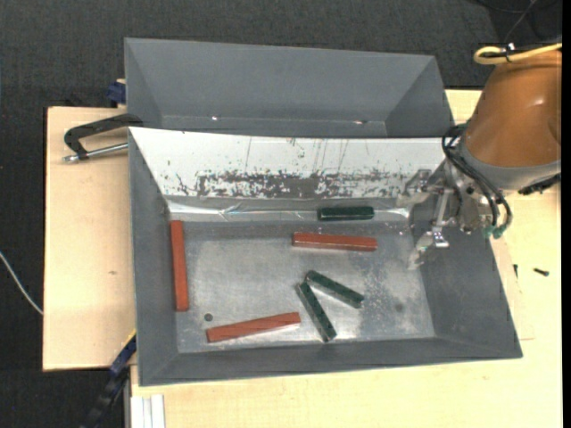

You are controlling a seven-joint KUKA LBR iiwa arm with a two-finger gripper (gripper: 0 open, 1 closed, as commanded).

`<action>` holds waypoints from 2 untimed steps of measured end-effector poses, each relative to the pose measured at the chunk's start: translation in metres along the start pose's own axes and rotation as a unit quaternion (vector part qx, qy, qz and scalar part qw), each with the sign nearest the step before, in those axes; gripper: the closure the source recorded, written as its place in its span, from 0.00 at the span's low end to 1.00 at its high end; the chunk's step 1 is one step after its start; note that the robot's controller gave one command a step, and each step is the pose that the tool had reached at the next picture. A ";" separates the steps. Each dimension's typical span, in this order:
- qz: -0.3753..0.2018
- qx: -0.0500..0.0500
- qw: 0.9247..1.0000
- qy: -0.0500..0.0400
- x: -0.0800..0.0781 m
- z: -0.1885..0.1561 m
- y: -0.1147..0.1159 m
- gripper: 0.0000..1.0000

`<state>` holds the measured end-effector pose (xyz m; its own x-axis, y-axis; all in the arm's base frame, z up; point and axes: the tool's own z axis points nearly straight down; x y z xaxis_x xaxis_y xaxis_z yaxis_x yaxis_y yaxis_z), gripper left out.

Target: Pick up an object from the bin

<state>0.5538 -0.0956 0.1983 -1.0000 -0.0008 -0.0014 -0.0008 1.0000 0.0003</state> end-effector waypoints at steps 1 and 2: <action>0.000 0.000 1.000 0.000 0.000 0.000 0.000 0.00; -0.017 0.002 1.000 -0.005 -0.001 0.030 0.016 0.00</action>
Offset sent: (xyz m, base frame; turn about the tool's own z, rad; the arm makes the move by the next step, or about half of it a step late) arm -0.0030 0.0698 -0.1283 -0.1457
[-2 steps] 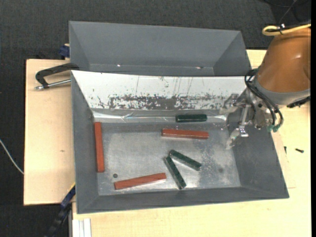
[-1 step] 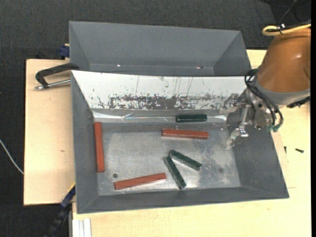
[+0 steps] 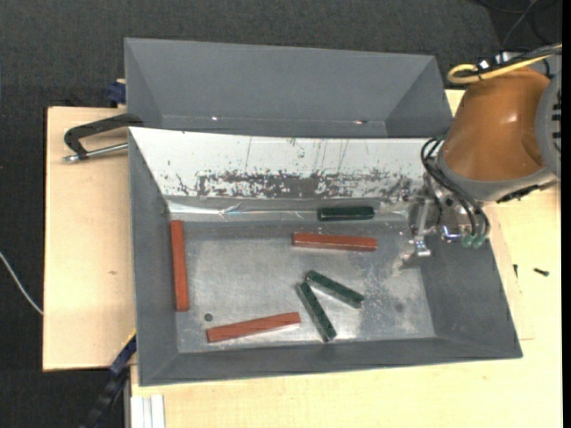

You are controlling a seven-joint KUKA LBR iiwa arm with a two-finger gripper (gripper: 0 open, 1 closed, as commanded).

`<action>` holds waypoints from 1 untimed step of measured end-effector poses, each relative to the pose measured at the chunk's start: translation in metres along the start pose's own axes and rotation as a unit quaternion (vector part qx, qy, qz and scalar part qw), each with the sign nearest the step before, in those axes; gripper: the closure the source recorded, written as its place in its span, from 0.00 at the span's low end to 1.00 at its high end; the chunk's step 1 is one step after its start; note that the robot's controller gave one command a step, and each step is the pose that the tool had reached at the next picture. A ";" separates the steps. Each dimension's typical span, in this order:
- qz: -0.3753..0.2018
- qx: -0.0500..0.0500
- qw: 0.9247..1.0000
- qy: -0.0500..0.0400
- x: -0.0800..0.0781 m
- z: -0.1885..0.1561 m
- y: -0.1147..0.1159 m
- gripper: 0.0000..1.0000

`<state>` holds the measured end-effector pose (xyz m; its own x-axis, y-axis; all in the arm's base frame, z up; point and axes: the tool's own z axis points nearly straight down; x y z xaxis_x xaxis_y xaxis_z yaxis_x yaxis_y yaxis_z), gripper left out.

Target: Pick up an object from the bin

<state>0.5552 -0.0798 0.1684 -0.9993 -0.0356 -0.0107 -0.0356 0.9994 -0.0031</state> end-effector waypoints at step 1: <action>-0.081 -0.002 0.997 0.003 0.005 0.062 0.014 0.00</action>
Offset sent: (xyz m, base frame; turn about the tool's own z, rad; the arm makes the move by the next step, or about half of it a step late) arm 0.0358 0.0113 -0.0984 -0.1751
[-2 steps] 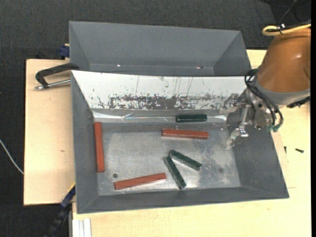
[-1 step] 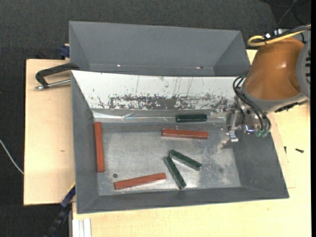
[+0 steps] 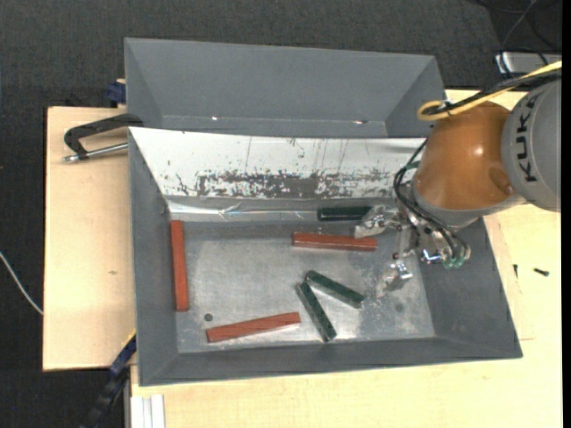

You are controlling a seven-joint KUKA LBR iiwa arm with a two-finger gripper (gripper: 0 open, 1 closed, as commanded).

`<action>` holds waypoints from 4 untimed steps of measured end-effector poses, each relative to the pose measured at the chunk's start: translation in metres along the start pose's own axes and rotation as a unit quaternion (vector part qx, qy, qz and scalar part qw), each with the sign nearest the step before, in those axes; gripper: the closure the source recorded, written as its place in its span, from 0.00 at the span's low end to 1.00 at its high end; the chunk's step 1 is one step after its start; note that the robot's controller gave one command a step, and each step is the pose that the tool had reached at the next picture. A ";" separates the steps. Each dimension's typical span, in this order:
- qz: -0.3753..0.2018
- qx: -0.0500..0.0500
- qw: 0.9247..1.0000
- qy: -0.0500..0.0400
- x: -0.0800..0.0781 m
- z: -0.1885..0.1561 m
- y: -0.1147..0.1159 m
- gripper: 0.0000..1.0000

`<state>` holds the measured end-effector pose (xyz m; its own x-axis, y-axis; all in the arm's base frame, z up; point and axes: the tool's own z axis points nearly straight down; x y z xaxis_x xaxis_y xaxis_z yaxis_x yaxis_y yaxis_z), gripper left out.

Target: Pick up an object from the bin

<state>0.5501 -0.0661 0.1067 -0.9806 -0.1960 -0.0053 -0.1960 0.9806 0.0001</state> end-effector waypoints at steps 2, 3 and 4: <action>-0.007 0.001 1.000 0.000 -0.043 0.030 -0.011 1.00; -0.003 0.000 1.000 -0.001 -0.028 -0.090 -0.011 1.00; -0.002 0.000 1.000 0.000 -0.028 -0.090 -0.011 1.00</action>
Offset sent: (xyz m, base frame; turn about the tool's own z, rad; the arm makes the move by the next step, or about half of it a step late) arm 0.0000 0.0000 0.0000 0.0000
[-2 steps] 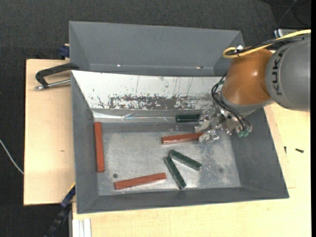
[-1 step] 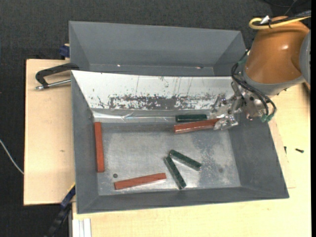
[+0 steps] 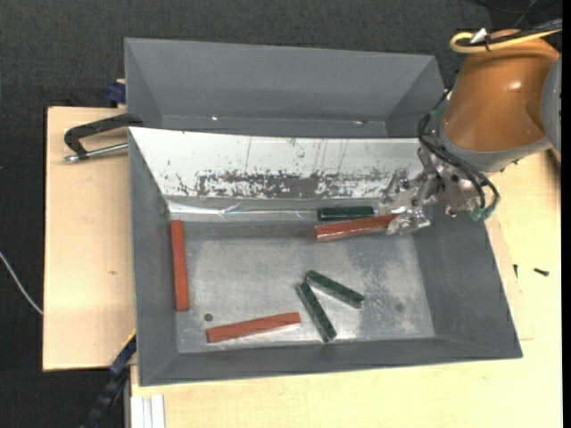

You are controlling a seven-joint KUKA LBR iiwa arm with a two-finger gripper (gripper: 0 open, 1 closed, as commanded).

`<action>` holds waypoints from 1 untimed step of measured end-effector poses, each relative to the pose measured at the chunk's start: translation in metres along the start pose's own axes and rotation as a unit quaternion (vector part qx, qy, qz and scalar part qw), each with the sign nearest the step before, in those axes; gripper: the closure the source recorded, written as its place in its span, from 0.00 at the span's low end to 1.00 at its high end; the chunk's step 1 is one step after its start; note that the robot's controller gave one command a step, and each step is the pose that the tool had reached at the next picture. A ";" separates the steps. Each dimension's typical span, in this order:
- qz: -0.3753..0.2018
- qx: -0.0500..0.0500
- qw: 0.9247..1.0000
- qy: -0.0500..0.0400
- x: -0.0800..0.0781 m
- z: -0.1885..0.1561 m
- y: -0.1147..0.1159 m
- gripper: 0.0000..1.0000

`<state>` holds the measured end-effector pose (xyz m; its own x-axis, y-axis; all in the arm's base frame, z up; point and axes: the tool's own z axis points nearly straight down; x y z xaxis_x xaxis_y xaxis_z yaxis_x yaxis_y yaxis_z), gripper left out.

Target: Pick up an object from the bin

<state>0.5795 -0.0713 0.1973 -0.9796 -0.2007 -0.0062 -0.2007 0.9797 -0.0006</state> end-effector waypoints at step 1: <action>-0.092 -0.002 0.996 0.003 0.000 -0.026 -0.015 1.00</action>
Offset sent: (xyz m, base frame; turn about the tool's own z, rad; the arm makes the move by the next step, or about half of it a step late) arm 0.0188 0.0139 0.1748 -0.2726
